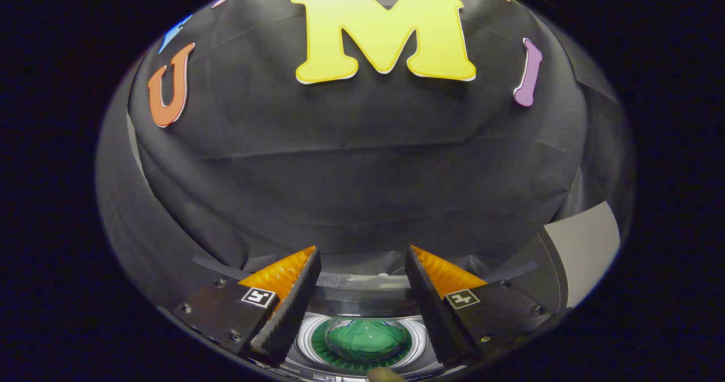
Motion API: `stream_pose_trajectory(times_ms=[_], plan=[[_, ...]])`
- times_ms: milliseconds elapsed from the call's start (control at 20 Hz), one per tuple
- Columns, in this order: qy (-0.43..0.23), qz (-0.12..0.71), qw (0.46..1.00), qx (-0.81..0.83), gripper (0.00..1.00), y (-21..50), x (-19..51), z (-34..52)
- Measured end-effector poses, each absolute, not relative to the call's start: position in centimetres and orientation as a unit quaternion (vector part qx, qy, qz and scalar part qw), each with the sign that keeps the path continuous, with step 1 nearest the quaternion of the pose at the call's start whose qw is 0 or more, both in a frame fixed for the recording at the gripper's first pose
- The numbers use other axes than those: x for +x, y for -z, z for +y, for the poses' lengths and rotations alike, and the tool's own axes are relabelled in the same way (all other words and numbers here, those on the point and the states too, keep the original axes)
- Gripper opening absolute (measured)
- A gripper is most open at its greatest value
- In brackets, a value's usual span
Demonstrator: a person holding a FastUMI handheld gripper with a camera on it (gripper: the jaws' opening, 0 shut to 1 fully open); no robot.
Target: Put the clothes into the washing machine and then close the washing machine lid.
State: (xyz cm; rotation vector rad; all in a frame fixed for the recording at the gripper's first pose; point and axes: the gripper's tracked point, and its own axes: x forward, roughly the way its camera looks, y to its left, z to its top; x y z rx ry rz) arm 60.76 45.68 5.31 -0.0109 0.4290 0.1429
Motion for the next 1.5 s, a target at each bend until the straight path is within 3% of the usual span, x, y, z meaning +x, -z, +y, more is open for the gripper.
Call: stream_pose_trajectory(times_ms=[650, 1150, 1500], plan=[[-0.103, 0.193, 0.975, -0.023, 0.94, -4.3, 59.6, 45.6], [-0.099, 0.267, 0.957, -0.049, 0.94, -2.1, 55.6, 44.2], [-0.113, 0.236, 0.964, -0.041, 0.94, -3.2, 55.3, 44.5]])
